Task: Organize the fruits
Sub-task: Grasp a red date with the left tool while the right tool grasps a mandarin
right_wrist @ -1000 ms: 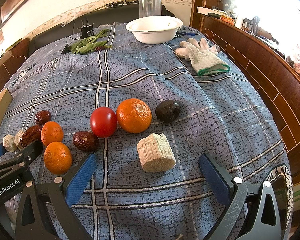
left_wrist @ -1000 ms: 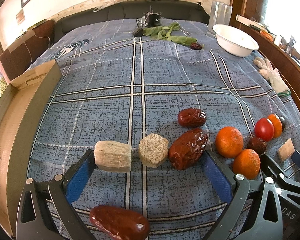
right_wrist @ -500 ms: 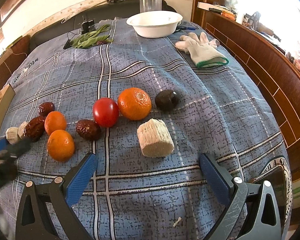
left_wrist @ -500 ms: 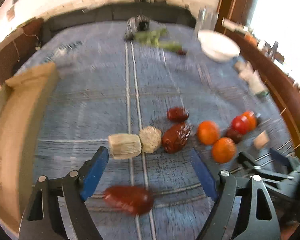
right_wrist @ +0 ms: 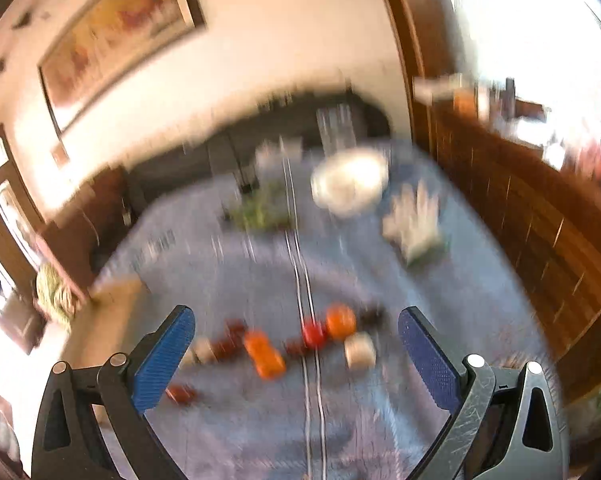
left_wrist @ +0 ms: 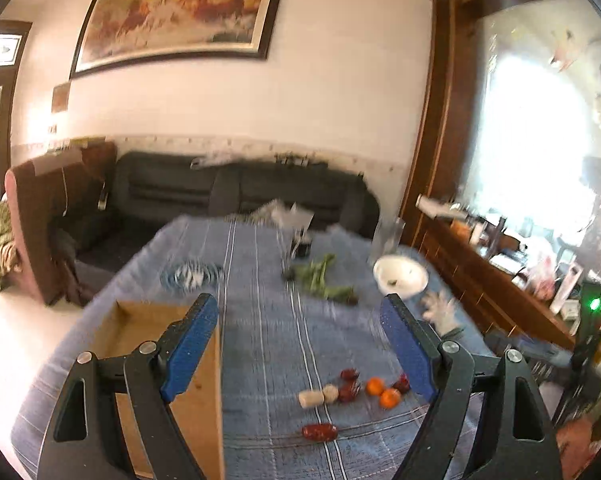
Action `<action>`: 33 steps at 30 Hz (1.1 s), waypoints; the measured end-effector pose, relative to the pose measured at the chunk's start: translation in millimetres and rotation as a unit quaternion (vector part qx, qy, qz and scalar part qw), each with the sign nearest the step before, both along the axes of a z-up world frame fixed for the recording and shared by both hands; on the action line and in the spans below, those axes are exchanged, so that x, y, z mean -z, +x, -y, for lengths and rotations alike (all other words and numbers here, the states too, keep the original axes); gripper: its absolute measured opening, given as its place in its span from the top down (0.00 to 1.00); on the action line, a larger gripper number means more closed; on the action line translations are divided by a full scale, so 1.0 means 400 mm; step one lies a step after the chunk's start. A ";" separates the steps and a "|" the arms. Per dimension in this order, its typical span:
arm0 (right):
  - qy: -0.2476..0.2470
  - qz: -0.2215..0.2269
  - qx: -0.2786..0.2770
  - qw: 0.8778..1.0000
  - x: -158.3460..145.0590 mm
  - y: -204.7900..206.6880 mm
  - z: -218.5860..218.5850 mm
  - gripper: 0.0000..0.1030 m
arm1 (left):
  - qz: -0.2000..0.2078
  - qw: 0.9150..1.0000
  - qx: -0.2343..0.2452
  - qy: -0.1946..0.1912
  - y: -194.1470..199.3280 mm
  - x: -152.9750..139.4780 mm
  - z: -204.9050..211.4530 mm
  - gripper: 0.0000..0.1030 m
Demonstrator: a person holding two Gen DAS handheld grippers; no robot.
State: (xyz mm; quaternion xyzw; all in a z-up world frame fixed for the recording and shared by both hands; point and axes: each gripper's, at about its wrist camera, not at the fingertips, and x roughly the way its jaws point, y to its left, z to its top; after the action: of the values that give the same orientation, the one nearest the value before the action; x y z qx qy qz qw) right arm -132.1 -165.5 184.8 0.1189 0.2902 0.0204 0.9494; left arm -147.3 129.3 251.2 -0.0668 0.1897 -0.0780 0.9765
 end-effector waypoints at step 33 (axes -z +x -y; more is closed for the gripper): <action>0.014 -0.154 -0.079 0.985 0.362 0.115 -0.081 0.37 | -0.252 0.964 0.079 0.024 0.173 0.502 0.085 0.42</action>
State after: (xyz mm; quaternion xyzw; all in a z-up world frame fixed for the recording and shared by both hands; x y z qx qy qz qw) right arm -85.9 -133.1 40.2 0.1106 0.4411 0.0803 0.8870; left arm -78.0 95.3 50.6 -0.0456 0.4358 -0.1312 0.8893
